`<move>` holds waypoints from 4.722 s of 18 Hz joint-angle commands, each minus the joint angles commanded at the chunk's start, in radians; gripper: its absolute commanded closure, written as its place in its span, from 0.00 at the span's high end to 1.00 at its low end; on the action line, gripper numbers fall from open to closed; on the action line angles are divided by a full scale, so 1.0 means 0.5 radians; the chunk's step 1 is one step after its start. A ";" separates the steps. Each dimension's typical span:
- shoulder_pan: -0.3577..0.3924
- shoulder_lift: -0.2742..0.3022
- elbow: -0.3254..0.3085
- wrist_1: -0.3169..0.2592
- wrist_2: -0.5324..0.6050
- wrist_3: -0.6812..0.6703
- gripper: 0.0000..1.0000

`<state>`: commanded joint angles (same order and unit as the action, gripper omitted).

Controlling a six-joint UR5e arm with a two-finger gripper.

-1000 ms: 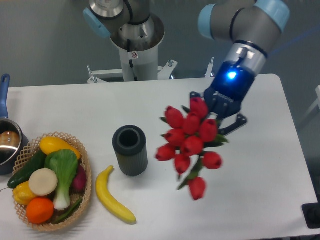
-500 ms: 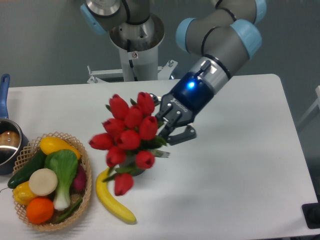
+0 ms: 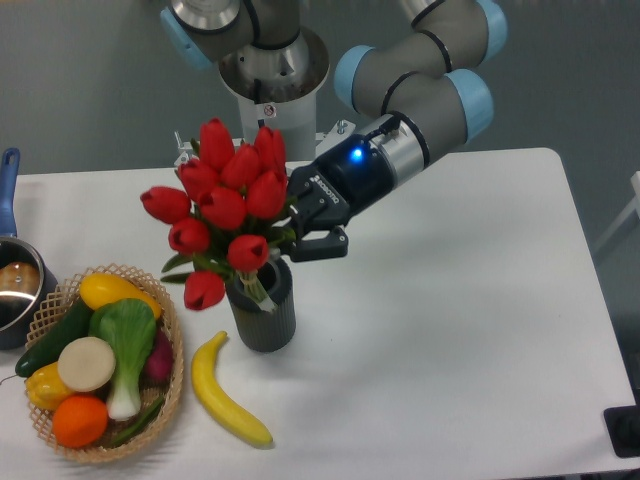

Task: Insert the flowers into the vase
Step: 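Carry the tulips over the black vase and lower stems into its opening, then push the tulip stems down deeper into the black vase, then open the gripper to release the tulip bunch in the vase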

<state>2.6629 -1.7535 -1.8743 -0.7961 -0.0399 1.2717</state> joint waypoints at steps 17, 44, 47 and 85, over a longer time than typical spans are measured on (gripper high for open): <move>0.077 0.086 -0.215 0.000 0.003 0.037 0.30; 0.065 -0.202 -0.301 -0.003 0.043 0.162 0.34; 0.071 -0.230 -0.301 -0.003 0.043 0.187 0.34; 0.098 -0.202 -0.442 0.000 0.184 0.399 1.00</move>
<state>2.7121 -1.8546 -2.0954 -0.7962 0.0520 1.4711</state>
